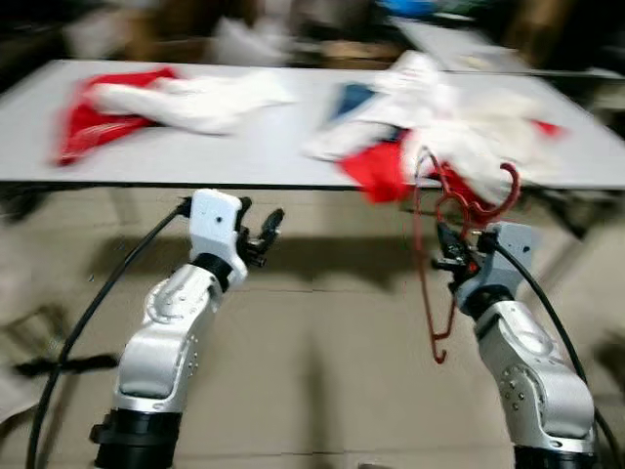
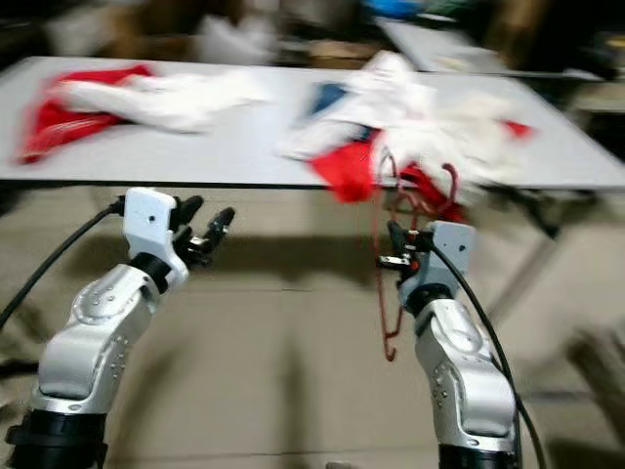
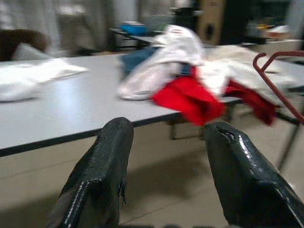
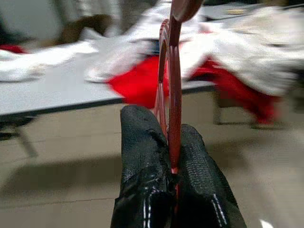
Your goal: Hang hanger
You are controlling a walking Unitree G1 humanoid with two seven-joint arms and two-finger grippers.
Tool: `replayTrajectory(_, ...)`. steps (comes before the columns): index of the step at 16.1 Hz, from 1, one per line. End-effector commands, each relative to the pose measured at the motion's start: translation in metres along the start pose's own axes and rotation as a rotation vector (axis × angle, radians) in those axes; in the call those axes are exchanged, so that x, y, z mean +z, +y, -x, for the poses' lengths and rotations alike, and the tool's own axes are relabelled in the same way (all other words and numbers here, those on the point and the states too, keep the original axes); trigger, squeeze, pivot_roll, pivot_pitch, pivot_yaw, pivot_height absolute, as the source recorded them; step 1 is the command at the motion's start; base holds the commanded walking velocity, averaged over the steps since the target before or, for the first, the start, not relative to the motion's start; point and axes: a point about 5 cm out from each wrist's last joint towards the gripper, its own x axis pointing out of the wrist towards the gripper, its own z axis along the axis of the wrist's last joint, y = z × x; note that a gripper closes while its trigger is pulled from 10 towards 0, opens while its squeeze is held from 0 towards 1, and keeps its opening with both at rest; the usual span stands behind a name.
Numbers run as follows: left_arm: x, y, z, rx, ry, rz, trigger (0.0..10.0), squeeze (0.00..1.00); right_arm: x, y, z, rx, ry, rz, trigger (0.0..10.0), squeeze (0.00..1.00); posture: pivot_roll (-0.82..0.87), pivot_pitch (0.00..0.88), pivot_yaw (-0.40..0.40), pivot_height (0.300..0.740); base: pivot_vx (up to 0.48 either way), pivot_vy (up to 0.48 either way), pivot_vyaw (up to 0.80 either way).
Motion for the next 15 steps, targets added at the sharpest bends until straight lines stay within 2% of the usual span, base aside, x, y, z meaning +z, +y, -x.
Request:
replayTrajectory(1, 0.0, 0.002, 0.002, 0.016, 0.006, -0.008, 10.0, 0.07, 0.003, 0.0, -0.002, -0.007, -0.01, 0.006, 10.0, 0.0, -0.13, 0.0, -0.04, 0.719, 0.0, 0.0, 0.0)
replayTrajectory(5, -0.003, 0.001, 0.006, 0.026, 0.006, -0.002, 10.0, 0.07, 0.005, -0.001, -0.005, -0.001, -0.015, 0.046, 10.0, 0.0, -0.13, 0.0, -0.051, 0.719, 0.123, 0.0, 0.0)
replayTrajectory(7, -0.003, 0.001, 0.003, 0.015, 0.007, -0.007, 10.0, 0.07, 0.003, -0.002, -0.006, -0.019, 0.005, 0.137, 10.0, 0.0, -0.14, 0.0, -0.045, 0.719, 0.255, 0.0, -0.8)
replayTrajectory(8, -0.004, 0.0, 0.002, 0.008, 0.01, -0.01, 10.0, 0.07, 0.004, -0.003, -0.006, -0.018, -0.01, 0.149, 10.0, 0.0, -0.14, 0.0, -0.04, 0.719, 0.255, 0.0, -0.8)
replayTrajectory(10, -0.004, 0.0, 0.001, 0.006, 0.008, -0.008, 10.0, 0.08, 0.011, -0.003, -0.005, -0.025, -0.069, 0.12, 10.0, 0.0, -0.15, 0.0, -0.04, 0.719, 0.255, 0.0, -0.48)
replayTrajectory(13, -0.003, 0.0, 0.001, 0.01, 0.001, 0.0, 10.0, 0.08, 0.013, -0.003, -0.007, 0.01, -0.054, 0.103, 10.0, 0.0, -0.15, 0.0, -0.053, 0.719, 0.267, 0.0, -0.47)
replayTrajectory(15, -0.004, 0.0, 0.002, 0.016, 0.0, 0.004, 10.0, 0.08, 0.014, 0.0, -0.008, 0.039, -0.068, 0.081, 10.0, 0.0, -0.15, 0.0, -0.055, 0.719, 0.292, 0.0, 0.0)
